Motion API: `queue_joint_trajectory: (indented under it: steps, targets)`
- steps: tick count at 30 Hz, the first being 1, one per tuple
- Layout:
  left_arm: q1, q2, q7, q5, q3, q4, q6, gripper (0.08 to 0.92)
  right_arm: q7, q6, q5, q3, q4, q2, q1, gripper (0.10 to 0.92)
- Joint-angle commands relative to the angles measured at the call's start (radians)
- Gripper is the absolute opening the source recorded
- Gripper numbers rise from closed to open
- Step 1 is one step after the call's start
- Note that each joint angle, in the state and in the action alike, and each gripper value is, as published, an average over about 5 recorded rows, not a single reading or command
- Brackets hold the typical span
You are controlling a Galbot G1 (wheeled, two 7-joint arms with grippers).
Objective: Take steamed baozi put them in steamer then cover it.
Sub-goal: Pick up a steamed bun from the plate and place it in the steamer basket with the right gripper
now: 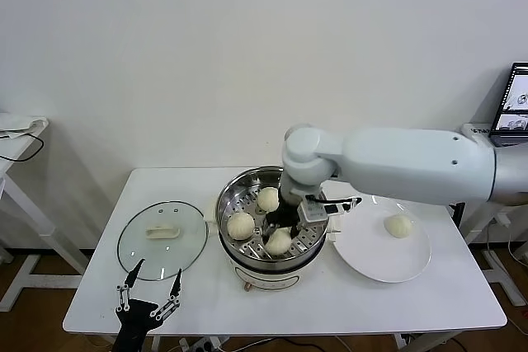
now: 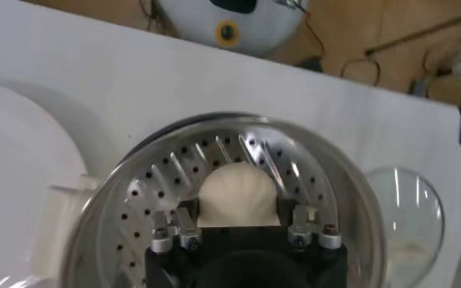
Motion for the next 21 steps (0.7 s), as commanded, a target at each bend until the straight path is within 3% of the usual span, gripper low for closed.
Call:
queue_joint_trajectory:
  steps: [1, 10, 17, 21]
  targets:
    - [-0.001, -0.001, 0.001, -0.001, -0.002, 0.005, -0.004, 0.823, 0.021, 0.048, -0.061, -0.002, 0.000, 0.025, -0.052, 0.658]
    - [-0.005, -0.004, 0.002, 0.000, 0.002, 0.012, -0.008, 0.823, 0.044, 0.041, -0.088, 0.001, -0.005, 0.028, -0.059, 0.692]
    - [-0.008, -0.003, 0.002, 0.000, 0.001, 0.020, -0.013, 0.823, 0.058, 0.028, -0.086, 0.037, -0.020, 0.011, -0.047, 0.813]
    - [-0.011, -0.004, 0.002, 0.000, 0.004, 0.021, -0.013, 0.823, 0.028, -0.038, 0.012, 0.081, -0.047, -0.042, -0.025, 0.822]
